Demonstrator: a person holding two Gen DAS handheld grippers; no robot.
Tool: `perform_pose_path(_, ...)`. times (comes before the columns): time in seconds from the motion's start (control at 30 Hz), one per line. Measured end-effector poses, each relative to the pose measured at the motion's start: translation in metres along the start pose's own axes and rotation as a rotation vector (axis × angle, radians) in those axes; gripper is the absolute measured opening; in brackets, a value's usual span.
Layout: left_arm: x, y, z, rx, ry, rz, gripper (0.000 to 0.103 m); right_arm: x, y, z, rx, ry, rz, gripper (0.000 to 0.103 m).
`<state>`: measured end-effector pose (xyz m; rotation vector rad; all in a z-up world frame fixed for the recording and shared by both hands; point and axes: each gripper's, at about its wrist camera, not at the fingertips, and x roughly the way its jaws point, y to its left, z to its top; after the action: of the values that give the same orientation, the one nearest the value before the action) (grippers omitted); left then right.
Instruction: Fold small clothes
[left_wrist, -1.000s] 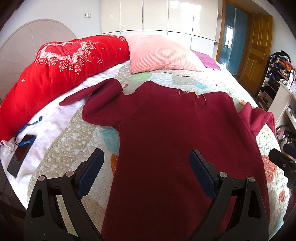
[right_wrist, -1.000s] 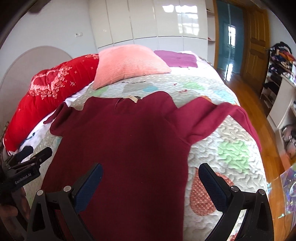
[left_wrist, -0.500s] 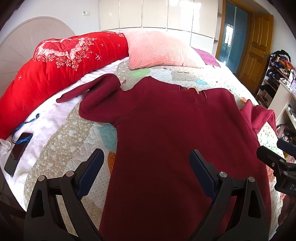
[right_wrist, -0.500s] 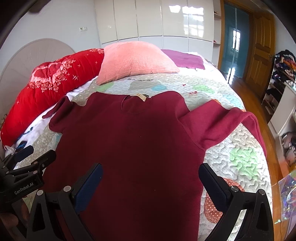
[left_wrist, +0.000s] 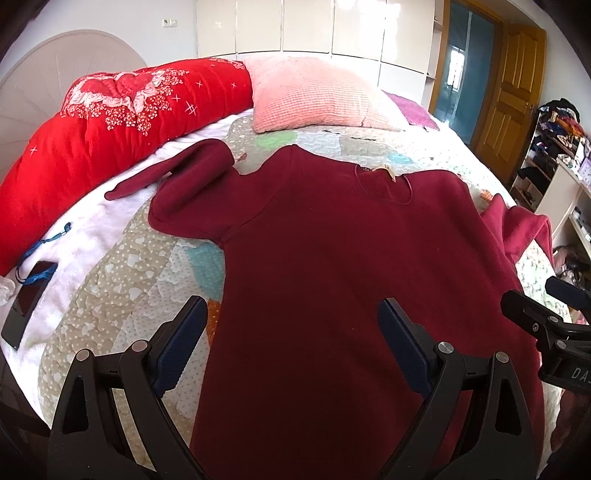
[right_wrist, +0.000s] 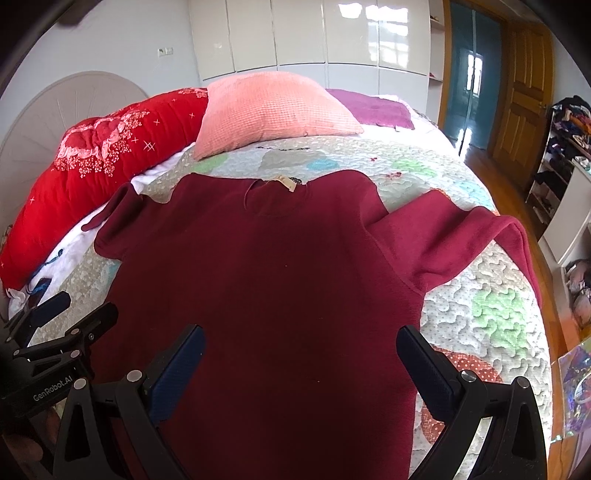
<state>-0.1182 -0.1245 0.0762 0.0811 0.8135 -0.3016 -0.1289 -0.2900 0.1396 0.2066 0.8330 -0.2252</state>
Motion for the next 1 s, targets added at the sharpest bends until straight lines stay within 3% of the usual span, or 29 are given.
perform_pose_path(1.0,0.021,0.025,-0.002,-0.037,0.026,0.049,0.093,0.027,0.038,0.006,-0.052,0.032,0.047,0.103)
